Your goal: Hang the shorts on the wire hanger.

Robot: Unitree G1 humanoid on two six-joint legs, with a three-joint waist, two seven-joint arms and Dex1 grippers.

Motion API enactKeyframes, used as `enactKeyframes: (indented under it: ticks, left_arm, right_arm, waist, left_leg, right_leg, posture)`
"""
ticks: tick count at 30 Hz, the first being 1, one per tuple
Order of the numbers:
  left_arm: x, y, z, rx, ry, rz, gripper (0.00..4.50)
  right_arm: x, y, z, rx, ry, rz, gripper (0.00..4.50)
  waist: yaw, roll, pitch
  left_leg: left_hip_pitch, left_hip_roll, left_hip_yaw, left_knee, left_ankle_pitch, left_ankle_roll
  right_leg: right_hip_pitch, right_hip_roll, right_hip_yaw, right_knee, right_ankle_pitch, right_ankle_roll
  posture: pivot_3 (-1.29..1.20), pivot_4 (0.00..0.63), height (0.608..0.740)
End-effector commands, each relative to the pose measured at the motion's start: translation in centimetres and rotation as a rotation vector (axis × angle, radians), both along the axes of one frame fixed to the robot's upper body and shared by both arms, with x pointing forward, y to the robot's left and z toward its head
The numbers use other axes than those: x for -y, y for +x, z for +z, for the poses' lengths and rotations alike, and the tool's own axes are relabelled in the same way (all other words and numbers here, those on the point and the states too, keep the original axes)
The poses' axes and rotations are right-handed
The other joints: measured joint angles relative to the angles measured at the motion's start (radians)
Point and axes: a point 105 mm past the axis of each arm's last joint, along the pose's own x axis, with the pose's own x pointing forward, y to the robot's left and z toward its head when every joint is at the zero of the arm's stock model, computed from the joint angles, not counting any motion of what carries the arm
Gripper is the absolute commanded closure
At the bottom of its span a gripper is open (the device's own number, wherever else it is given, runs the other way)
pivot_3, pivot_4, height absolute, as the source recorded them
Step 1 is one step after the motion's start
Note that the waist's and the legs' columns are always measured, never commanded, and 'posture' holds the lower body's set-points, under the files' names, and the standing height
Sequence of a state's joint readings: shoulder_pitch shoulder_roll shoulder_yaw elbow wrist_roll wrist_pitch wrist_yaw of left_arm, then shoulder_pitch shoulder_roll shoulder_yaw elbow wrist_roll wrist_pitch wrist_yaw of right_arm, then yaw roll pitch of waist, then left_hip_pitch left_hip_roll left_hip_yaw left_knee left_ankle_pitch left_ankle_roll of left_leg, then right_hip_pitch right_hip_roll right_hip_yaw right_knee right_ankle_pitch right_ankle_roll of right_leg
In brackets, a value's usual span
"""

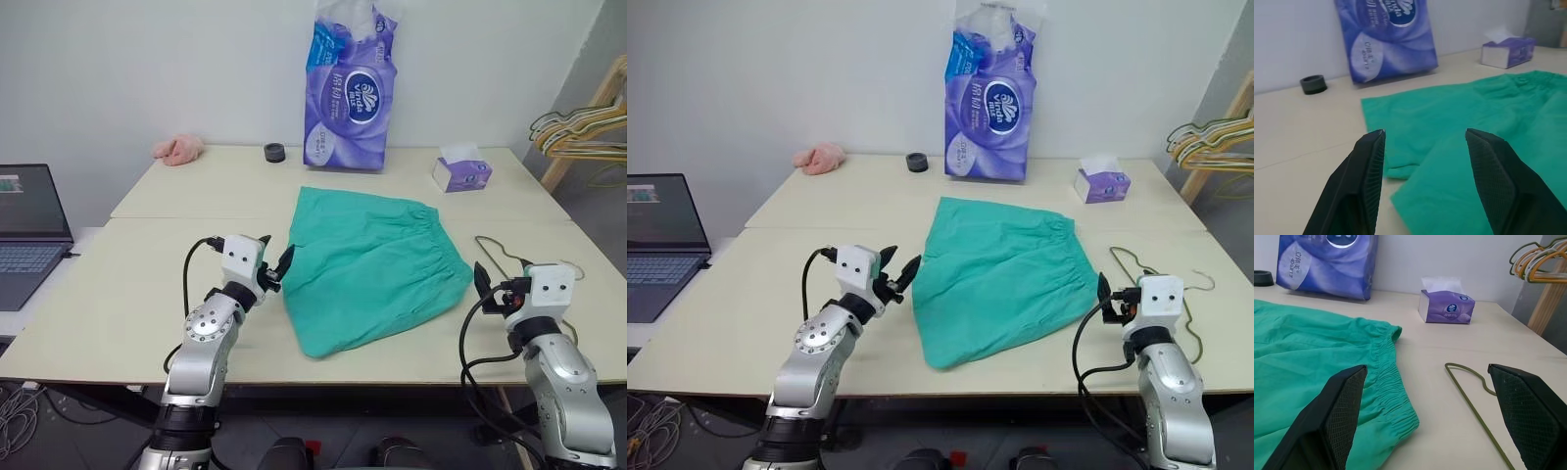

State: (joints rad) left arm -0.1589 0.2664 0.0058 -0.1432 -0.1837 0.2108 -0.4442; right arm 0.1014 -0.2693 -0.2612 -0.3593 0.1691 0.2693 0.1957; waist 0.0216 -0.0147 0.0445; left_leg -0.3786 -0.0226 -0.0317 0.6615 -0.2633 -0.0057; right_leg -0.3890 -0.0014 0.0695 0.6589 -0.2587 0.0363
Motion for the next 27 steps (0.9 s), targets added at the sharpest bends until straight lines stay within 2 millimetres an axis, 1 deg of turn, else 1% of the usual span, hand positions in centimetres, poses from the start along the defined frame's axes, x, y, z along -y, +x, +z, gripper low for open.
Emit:
enactKeyframes:
  ticks: [1, 2, 4, 5, 8, 9, 12, 14, 16, 18, 21, 23, 25, 27]
  left_arm:
    - [1.6, -0.8, 1.6, 0.056, 0.02, -0.14, 0.42]
    - [2.0, -0.9, 1.6, 0.051, 0.033, -0.174, 0.07]
    - [2.7, -1.0, 1.5, 0.031, 0.045, -0.229, 0.07]
    - [3.5, -1.4, 1.0, -0.013, 0.064, -0.3, 0.07]
    - [5.4, -3.4, -1.3, -0.164, 0.199, -0.56, 0.07]
    - [5.7, -4.1, -1.9, -0.207, 0.245, -0.634, 0.07]
    - [5.9, -5.6, -3.1, -0.286, 0.348, -0.796, 0.07]
    - [6.0, -5.7, -3.8, -0.302, 0.404, -0.84, 0.07]
    - [6.0, -5.4, -4.4, -0.306, 0.449, -0.842, 0.07]
    - [5.9, -5.0, -5.2, -0.312, 0.491, -0.829, 0.07]
    - [5.9, -4.8, -6.3, -0.331, 0.554, -0.835, 0.07]
    - [5.4, -4.6, -7.3, -0.333, 0.62, -0.834, 0.45]
    - [5.1, -4.6, -7.7, -0.342, 0.629, -0.824, 0.89]
    - [5.1, -4.9, -7.9, -0.344, 0.633, -0.837, 1.52]
  right_arm:
    - [-0.7, -0.2, 1.8, 0.067, -0.035, 0.069, 0.25]
    - [-1.1, -0.3, 1.9, 0.063, -0.052, 0.096, 0.25]
    - [-2.1, -0.6, 1.8, 0.045, -0.081, 0.17, 0.25]
    - [-3.1, -1.0, 1.6, 0.017, -0.113, 0.252, 0.25]
    - [-5.9, -3.2, 1.2, -0.075, -0.235, 0.529, 0.25]
    - [-6.3, -3.9, 1.1, -0.105, -0.273, 0.596, 0.25]
    - [-6.8, -5.2, 0.9, -0.172, -0.34, 0.715, 0.25]
    - [-7.0, -5.8, 0.8, -0.2, -0.383, 0.769, 0.25]
    - [-7.2, -6.1, 0.7, -0.215, -0.421, 0.802, 0.25]
    - [-7.4, -6.3, 0.5, -0.219, -0.447, 0.819, 0.25]
    - [-7.4, -6.5, 0.1, -0.216, -0.456, 0.818, 0.25]
    - [-7.3, -6.6, -0.1, -0.214, -0.459, 0.812, 0.25]
    - [-7.1, -6.5, -0.3, -0.214, -0.457, 0.8, 0.25]
    - [-6.8, -6.4, -0.5, -0.221, -0.477, 0.803, 0.25]
  waist:
    - [-0.001, 0.0, 0.0]
    - [-0.001, 0.001, -0.001]
    - [-0.002, 0.001, -0.001]
    - [-0.002, 0.001, -0.001]
    - [-0.013, 0.001, -0.001]
    - [-0.018, 0.002, -0.001]
    - [-0.041, 0.001, -0.002]
    - [-0.051, 0.001, -0.002]
    - [-0.055, 0.001, -0.002]
    - [-0.057, 0.001, -0.002]
    - [-0.058, 0.0, -0.002]
    - [-0.057, 0.0, -0.001]
    - [-0.057, 0.0, -0.002]
    - [-0.057, -0.001, -0.002]
  left_leg:
    - [0.0, 0.0, 0.0, 0.0, 0.0, 0.0]
    - [0.0, 0.0, 0.0, 0.0, 0.0, 0.0]
    - [0.0, 0.0, 0.0, 0.0, 0.0, 0.0]
    - [0.0, 0.0, 0.0, 0.0, 0.0, 0.0]
    - [0.0, 0.0, 0.0, 0.0, 0.0, 0.001]
    - [0.001, 0.0, 0.0, 0.0, -0.001, 0.001]
    - [0.002, 0.001, 0.001, 0.0, -0.002, 0.001]
    - [0.002, 0.0, 0.001, 0.0, -0.002, 0.001]
    - [0.003, 0.001, 0.001, 0.0, -0.003, 0.001]
    - [0.003, 0.001, 0.001, 0.0, -0.003, 0.001]
    - [0.003, 0.001, 0.001, 0.0, -0.003, 0.001]
    - [0.003, 0.001, 0.001, 0.0, -0.004, 0.001]
    - [0.003, 0.001, 0.002, 0.001, -0.004, 0.001]
    - [0.004, 0.001, 0.002, 0.001, -0.004, 0.001]
  right_leg:
    - [0.0, 0.0, 0.0, 0.0, 0.0, 0.0]
    - [0.0, 0.0, 0.0, 0.0, 0.0, 0.0]
    - [0.0, 0.0, 0.0, 0.0, -0.001, 0.001]
    - [0.0, 0.0, 0.0, 0.0, -0.001, 0.001]
    - [0.0, 0.0, 0.0, 0.0, -0.002, 0.002]
    - [0.001, 0.001, 0.0, 0.0, -0.002, 0.002]
    - [0.001, 0.001, 0.0, 0.001, -0.004, 0.001]
    - [0.001, 0.001, -0.001, 0.001, -0.006, 0.001]
    - [0.001, 0.001, 0.0, 0.002, -0.006, 0.001]
    - [0.001, 0.001, 0.0, 0.002, -0.006, 0.001]
    - [0.001, 0.001, 0.0, 0.002, -0.007, 0.001]
    - [0.001, 0.001, 0.001, 0.002, -0.007, 0.001]
    - [0.002, 0.001, 0.001, 0.002, -0.007, 0.002]
    - [0.002, 0.001, 0.001, 0.002, -0.007, 0.002]
  posture:
    - [0.0, 0.0, 0.74]
    - [-0.01, 0.0, 0.74]
    - [-0.01, 0.0, 0.74]
    - [-0.02, 0.0, 0.74]
    - [-0.05, 0.0, 0.74]
    - [-0.06, 0.0, 0.74]
    - [-0.08, 0.0, 0.74]
    - [-0.09, 0.0, 0.74]
    - [-0.1, 0.0, 0.74]
    - [-0.11, 0.005, 0.74]
    - [-0.11, 0.011, 0.74]
    - [-0.11, 0.013, 0.74]
    - [-0.11, 0.015, 0.74]
    - [-0.12, 0.017, 0.74]
